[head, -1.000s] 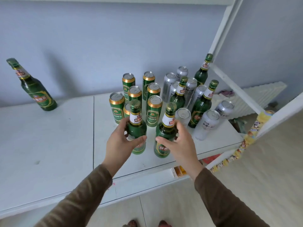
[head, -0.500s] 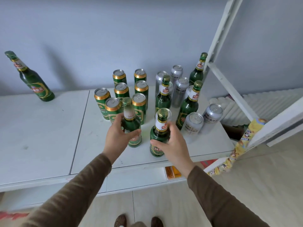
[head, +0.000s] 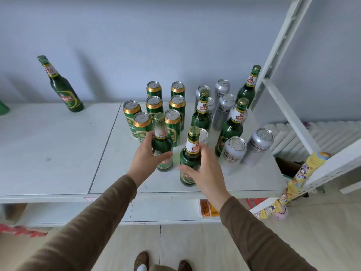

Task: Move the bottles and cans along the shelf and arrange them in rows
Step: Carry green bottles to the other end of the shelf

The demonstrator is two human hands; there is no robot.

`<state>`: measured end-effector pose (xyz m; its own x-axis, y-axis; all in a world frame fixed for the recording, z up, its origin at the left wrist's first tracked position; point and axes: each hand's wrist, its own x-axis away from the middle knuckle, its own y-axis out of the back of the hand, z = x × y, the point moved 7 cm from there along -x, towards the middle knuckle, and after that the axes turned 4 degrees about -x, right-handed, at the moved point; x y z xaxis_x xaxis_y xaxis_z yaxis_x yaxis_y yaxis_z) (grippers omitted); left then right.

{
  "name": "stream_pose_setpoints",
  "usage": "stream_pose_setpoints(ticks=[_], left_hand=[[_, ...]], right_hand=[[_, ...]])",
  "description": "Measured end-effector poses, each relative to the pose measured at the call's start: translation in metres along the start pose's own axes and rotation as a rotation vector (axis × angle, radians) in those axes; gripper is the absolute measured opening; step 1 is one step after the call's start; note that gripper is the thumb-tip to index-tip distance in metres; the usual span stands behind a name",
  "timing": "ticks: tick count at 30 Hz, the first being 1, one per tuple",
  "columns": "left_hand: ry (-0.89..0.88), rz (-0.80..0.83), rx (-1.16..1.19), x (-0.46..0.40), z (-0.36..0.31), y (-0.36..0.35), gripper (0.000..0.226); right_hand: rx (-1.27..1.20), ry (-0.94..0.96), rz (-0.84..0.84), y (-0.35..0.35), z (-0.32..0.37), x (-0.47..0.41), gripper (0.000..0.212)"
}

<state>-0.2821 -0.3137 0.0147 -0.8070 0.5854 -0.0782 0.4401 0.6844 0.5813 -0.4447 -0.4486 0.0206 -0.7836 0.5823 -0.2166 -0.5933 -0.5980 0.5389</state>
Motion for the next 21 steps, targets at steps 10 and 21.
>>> stream_pose_setpoints(ticks=[10, 21], left_hand=[[0.010, 0.023, -0.038, 0.008, 0.004, 0.002, 0.082], [-0.107, -0.116, -0.136, 0.027, -0.015, 0.046, 0.083]], right_hand=[[0.104, 0.038, -0.002, 0.011, 0.002, 0.002, 0.073], [0.156, 0.310, -0.273, 0.060, 0.092, -0.001, 0.084]])
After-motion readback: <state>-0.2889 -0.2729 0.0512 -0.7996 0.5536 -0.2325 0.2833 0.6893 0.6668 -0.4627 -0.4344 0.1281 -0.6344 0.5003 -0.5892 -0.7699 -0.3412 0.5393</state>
